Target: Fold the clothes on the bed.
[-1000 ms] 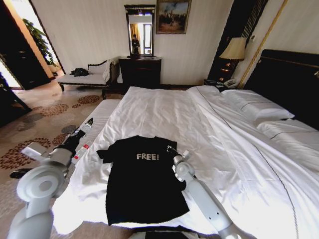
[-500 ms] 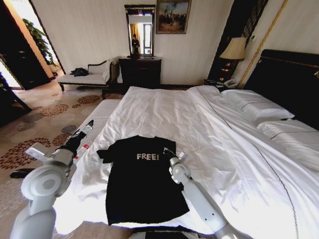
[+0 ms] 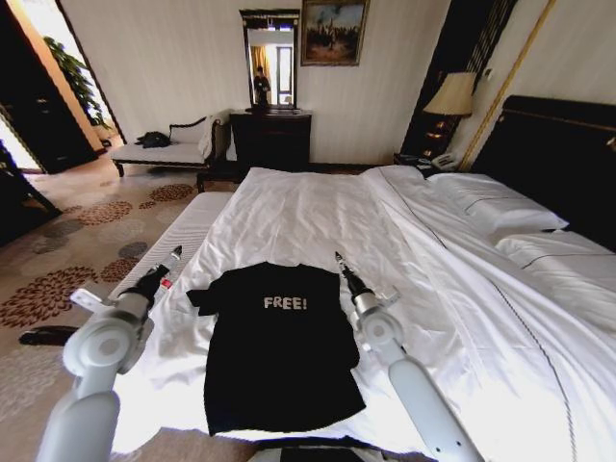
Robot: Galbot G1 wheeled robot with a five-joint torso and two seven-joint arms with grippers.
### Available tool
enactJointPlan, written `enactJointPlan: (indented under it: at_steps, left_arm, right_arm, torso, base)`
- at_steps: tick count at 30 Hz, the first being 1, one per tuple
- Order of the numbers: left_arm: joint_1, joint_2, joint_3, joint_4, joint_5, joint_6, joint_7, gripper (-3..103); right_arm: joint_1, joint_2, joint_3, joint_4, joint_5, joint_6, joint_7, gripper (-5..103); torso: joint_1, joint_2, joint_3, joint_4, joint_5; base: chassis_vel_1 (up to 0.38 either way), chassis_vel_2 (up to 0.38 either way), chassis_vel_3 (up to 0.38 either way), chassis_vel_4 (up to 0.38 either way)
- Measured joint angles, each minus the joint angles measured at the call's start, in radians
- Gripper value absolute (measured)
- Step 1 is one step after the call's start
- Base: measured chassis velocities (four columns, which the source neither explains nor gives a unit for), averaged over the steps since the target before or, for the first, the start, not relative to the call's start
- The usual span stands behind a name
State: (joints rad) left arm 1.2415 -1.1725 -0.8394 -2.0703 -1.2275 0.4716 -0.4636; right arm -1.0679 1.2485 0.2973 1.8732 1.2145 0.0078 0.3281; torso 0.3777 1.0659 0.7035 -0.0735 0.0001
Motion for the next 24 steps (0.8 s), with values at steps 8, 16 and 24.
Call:
enactJointPlan:
  at_steps: [8,16,24]
  left_arm:
    - [0.002,-0.051,0.016,0.187,-0.095,0.008,0.034,100]
    - [-0.012,-0.075,0.059,0.337,-0.115,0.010,0.064,100]
    - [-0.012,-0.091,0.067,0.343,-0.122,0.008,0.066,100]
  right_arm:
    - [-0.025,0.017,0.048,0.022,-0.022,-0.007,0.025,97]
    - [-0.046,0.012,0.064,0.035,-0.032,-0.021,0.045,100]
    - [-0.049,0.012,0.062,0.032,-0.040,-0.026,0.056,100]
  torso:
    - [0.000,0.000,0.000,0.0003,-0.0002]
    - [0.000,0.000,0.000,0.0002,-0.0001]
    - [0.000,0.000,0.000,0.0002,-0.0001]
  base:
    - [0.000,0.000,0.000,0.000]
    - [0.000,0.000,0.000,0.000]
    - [0.000,0.000,0.000,0.000]
